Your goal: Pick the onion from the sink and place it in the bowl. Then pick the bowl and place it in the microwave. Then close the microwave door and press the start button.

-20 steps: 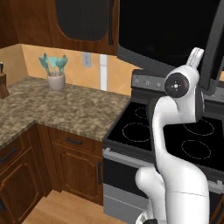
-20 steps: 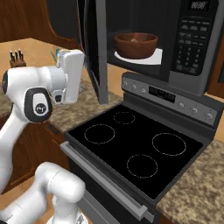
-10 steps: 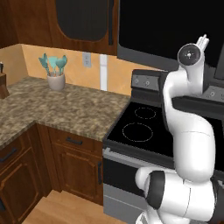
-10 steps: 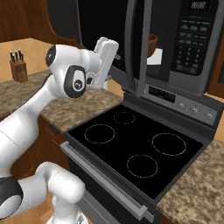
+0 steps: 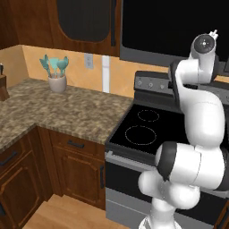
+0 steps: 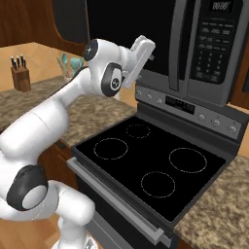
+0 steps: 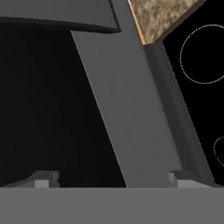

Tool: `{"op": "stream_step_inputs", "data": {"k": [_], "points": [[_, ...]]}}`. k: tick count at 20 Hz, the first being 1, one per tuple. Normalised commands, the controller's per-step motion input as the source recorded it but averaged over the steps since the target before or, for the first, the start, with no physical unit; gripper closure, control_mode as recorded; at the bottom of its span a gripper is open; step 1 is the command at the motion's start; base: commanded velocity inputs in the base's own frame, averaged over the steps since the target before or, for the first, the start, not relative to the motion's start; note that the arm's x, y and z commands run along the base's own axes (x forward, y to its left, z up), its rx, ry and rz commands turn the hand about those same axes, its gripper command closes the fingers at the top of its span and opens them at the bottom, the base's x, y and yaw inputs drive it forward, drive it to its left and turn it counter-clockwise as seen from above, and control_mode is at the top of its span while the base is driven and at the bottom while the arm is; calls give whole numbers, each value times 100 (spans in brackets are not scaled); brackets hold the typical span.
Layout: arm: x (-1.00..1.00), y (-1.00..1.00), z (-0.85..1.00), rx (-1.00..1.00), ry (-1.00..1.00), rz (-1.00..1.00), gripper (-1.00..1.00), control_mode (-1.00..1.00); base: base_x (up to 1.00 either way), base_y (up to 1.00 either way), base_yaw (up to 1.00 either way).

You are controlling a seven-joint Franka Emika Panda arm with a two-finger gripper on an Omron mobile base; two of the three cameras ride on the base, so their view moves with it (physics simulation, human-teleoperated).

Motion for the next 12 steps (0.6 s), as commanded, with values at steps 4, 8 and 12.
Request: {"op": "stream_step_inputs", "data": {"k": [4, 8, 12], "points": [[89, -16, -27, 7, -4, 0, -100, -100, 0, 0, 0], [100, 0, -33, 2, 0, 0, -100, -100, 0, 0, 0], [52, 2, -35, 1, 0, 0, -100, -100, 0, 0, 0]]}}
